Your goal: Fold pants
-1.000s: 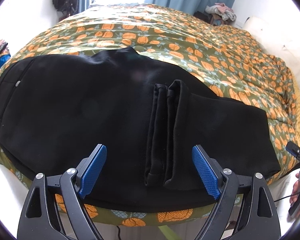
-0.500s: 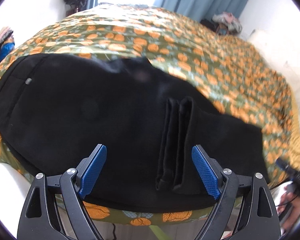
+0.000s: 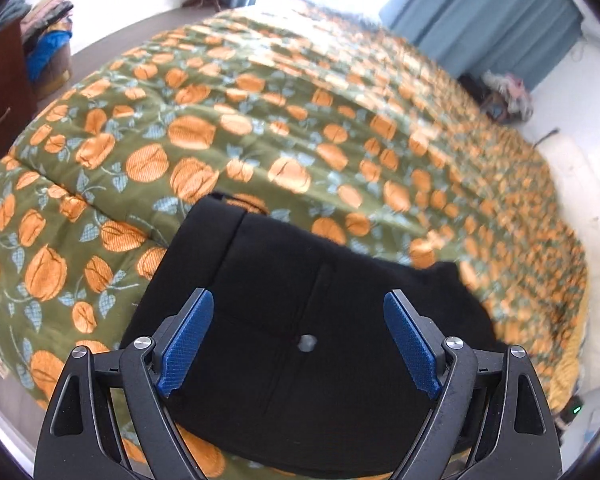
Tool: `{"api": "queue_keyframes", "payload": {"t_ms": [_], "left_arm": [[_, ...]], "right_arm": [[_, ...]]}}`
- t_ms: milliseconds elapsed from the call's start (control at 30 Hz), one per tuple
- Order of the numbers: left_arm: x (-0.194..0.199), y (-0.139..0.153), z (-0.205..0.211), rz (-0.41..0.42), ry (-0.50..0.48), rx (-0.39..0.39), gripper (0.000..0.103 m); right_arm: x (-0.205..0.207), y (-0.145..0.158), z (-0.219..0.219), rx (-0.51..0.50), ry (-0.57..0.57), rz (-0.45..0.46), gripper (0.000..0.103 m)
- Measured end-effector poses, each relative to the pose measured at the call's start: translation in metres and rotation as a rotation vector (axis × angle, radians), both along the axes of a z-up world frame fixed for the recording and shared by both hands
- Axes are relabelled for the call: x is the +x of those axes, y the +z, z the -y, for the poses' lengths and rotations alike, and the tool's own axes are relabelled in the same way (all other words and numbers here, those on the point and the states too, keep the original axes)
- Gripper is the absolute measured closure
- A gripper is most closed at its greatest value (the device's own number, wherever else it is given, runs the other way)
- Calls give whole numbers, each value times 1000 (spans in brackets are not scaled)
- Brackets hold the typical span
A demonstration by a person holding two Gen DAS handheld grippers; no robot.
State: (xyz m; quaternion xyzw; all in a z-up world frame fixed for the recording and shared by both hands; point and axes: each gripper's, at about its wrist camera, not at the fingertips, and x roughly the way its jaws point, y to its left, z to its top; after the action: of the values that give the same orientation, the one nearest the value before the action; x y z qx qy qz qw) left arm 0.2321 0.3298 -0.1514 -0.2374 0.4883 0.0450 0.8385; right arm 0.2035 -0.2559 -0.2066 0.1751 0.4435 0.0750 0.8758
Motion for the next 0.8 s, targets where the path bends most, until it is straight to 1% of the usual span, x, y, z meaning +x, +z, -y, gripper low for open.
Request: {"api": "queue_keyframes", "payload": {"t_ms": [33, 67, 133, 167, 200, 267, 333, 367, 433, 467, 500, 533, 567, 600, 667, 700, 767, 800], "left_arm": [[6, -9, 3, -34, -21, 45, 15], [11, -16, 7, -58, -31, 117, 15], [16, -19, 4, -70, 6, 252, 15], [18, -21, -3, -71, 37, 272, 15], [19, -24, -12, -74, 68, 238, 15], [18, -30, -29, -73, 94, 154, 15], [15, -36, -39, -81, 97, 111, 8], [15, -43, -42, -105, 93, 82, 1], [15, -69, -51, -177, 83, -61, 0], [12, -82, -59, -193, 105, -166, 0], [7, -84, -63, -183, 128, -219, 0], [4, -85, -64, -172, 139, -239, 0], [3, -84, -63, -166, 141, -237, 0], [2, -82, -59, -163, 140, -217, 0], [-1, -78, -50, -153, 125, -204, 2], [0, -75, -47, -144, 115, -195, 13], [-1, -66, -43, -108, 101, -204, 35], [-4, -58, -40, -97, 101, -179, 54]], "right_arm": [[1, 0, -2, -6, 4, -2, 1], [1, -1, -3, -12, 10, -5, 1], [2, -2, -8, -26, 25, -12, 1], [2, -2, -10, -33, 34, -14, 1], [1, -2, -11, -39, 41, -14, 1], [-1, -1, -15, -52, 54, -11, 1], [-2, -1, -17, -57, 64, -10, 1], [-2, -2, -17, -58, 66, -12, 1], [-2, -4, -17, -56, 66, -20, 1], [-1, -4, -17, -53, 66, -24, 1], [0, -5, -16, -48, 65, -28, 1], [1, -6, -16, -43, 64, -31, 1], [2, -7, -17, -41, 64, -35, 1], [3, -7, -17, -41, 65, -37, 1], [3, -7, -19, -45, 69, -38, 1], [3, -7, -20, -49, 72, -36, 1], [3, -7, -22, -57, 78, -35, 1], [3, -7, -22, -58, 80, -36, 1]]}}
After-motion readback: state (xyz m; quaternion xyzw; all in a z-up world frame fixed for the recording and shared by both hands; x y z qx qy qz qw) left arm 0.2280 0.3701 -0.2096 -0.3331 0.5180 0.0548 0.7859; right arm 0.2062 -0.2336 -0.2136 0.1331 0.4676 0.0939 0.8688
